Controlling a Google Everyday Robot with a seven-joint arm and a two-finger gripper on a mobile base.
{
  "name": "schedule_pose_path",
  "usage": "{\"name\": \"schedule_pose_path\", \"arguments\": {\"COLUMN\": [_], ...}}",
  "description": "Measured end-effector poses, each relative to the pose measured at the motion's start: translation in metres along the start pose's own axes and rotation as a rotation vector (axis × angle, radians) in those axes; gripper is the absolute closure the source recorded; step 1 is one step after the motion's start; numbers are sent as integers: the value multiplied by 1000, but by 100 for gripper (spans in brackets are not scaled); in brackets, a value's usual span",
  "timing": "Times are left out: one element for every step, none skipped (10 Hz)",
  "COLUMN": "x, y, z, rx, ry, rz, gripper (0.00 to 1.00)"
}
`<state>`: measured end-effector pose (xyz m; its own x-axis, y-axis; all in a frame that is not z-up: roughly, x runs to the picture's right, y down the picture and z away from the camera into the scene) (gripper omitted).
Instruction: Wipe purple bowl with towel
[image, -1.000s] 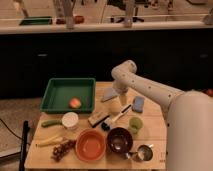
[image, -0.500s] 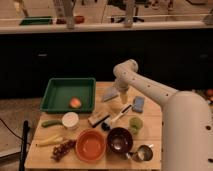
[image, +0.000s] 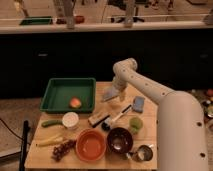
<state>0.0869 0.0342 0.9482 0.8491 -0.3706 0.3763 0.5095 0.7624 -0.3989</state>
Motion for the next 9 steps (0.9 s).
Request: {"name": "schedule_pose_path", "arguments": {"x": [1, 1, 2, 2, 1, 1, 1, -1, -2], "y": [-2, -4, -6, -9, -14, -16, -20, -23, -27], "z": [1, 4, 6, 9, 12, 14, 16, 19, 22], "rx": [3, 1, 3, 4, 10, 10, 14, 18, 20], "ry": [-13, -29, -37, -48, -56, -62, -68, -75, -82], "rz": [-6, -12, -15, -20, -25, -27, -31, -35, -39], "gripper": [20, 20, 20, 20, 20, 20, 20, 20, 20]}}
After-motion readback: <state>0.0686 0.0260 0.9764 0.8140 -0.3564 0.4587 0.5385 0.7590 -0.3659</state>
